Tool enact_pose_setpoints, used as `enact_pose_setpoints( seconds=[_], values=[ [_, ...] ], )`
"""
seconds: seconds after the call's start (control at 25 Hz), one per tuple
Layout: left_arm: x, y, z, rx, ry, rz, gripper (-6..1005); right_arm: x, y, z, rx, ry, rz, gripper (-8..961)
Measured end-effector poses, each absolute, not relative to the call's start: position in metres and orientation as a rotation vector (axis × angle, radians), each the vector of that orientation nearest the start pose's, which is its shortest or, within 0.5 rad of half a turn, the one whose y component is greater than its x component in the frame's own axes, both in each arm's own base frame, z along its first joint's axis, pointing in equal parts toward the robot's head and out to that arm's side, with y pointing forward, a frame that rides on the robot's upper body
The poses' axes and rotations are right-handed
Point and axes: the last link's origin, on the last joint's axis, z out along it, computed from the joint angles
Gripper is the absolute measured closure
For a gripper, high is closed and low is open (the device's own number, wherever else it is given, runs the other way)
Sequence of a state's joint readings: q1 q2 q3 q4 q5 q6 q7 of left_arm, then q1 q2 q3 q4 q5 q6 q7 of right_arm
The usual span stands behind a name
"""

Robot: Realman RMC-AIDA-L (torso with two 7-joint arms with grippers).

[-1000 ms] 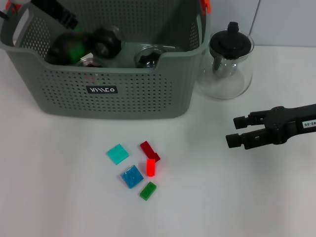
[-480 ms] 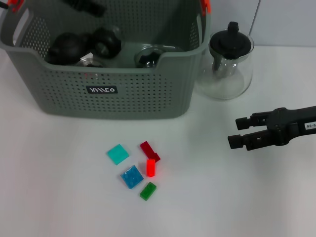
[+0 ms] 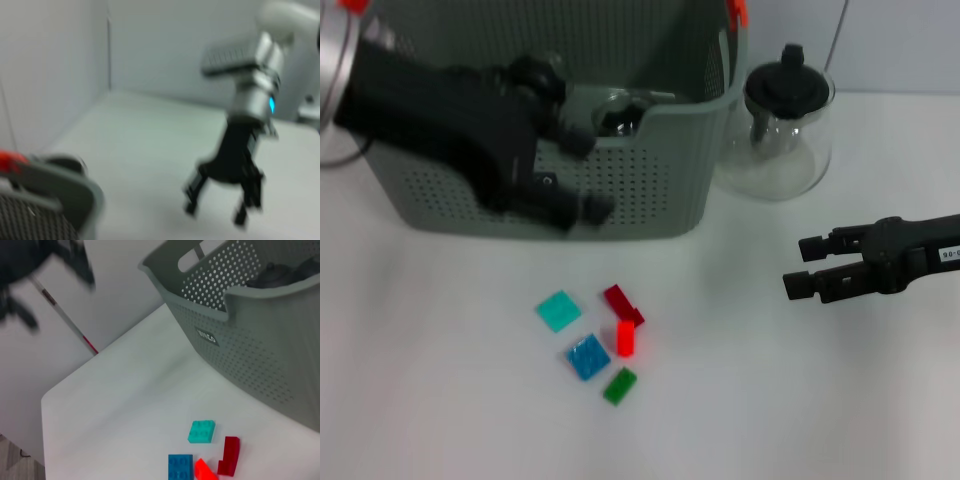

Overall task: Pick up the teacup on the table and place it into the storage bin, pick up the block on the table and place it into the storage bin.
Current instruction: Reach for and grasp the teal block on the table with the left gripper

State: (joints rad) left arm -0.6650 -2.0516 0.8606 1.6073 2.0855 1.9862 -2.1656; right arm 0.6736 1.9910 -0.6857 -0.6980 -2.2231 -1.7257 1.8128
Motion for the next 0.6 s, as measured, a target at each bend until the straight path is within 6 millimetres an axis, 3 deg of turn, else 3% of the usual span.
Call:
enact_pose_setpoints(
  seconds=[0.04,0.36,0.6],
  values=[
    [-0.122,0.319,0.091,-2.972,-0.377,-0.093,287,0.239,0.347,0.028,-2.915,1.019,0.453,7],
    [-0.158,0.319,0.046,-2.887,-0.573,0.334,291,0.240,0.347,0.028,-2.912,1.026,0.450,7],
    [-0.175,0.332,0.011,-2.772,-0.750,0.497,292,0.244,0.346,0.027,-2.906,1.036,0.447,7]
  ],
)
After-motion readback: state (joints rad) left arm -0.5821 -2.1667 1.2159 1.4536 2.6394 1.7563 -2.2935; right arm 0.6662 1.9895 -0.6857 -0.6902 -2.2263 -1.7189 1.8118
